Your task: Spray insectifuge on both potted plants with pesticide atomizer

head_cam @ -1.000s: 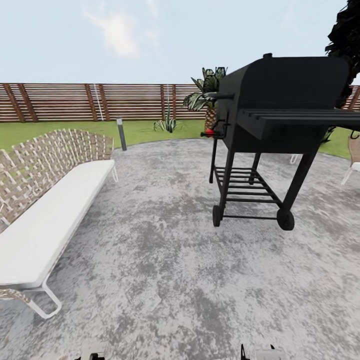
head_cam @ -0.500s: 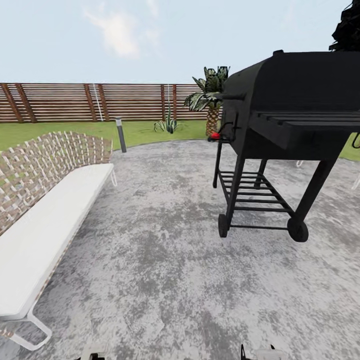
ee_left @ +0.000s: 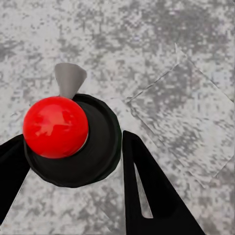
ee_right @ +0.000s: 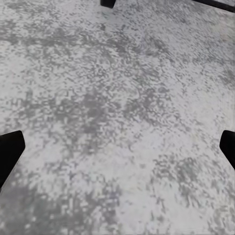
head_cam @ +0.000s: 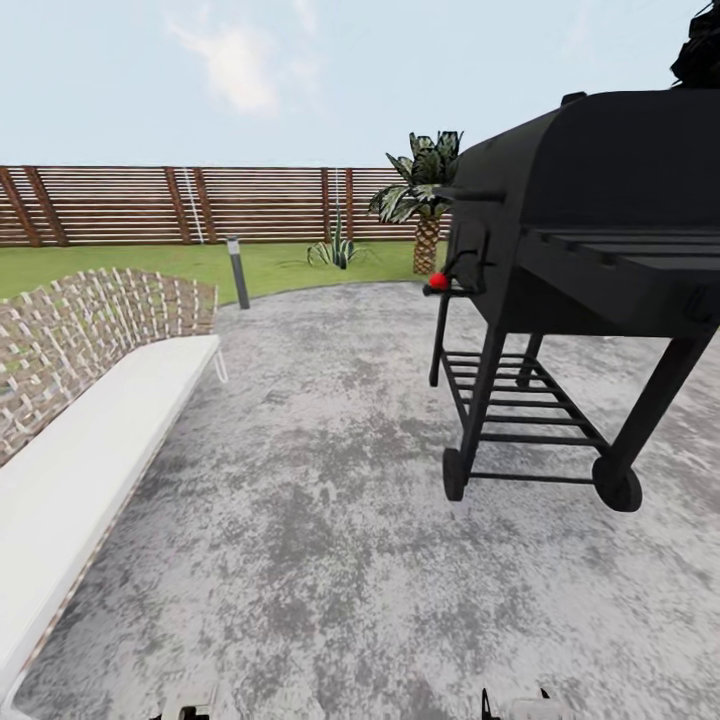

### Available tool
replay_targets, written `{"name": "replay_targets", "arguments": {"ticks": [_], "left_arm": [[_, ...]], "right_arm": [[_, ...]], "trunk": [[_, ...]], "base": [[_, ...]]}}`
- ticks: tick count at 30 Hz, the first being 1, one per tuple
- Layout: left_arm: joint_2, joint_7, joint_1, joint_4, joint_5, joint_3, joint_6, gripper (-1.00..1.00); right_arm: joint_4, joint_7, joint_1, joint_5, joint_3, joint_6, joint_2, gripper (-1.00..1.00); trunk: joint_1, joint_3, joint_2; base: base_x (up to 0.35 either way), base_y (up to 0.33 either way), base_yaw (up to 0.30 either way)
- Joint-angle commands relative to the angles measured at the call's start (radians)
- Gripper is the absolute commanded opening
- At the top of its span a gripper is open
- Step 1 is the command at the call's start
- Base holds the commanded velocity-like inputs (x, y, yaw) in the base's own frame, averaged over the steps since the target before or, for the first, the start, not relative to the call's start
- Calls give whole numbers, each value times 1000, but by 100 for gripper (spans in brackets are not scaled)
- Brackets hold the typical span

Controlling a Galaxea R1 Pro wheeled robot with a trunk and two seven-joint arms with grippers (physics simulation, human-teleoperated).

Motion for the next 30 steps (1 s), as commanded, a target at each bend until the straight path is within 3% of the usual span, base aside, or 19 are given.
{"name": "replay_targets", "arguments": {"ticks": [1,24,30], "left_arm": [[0,-3,-1,1,11,-6,-3,-100],[0,-4,0,1,11,-6,-3,-100],[0,-4,0,1,11,-6,-3,-100]], "right_arm": [[1,-8,0,11,-4,0,0,100],[0,-8,0,11,-4,0,0,100],[1,-8,0,11,-4,0,0,100]], "trunk": [[0,-1,0],[0,-1,0],[0,-1,0]], "base": [[340,0,0],[340,1,0],[293,169,0]]}}
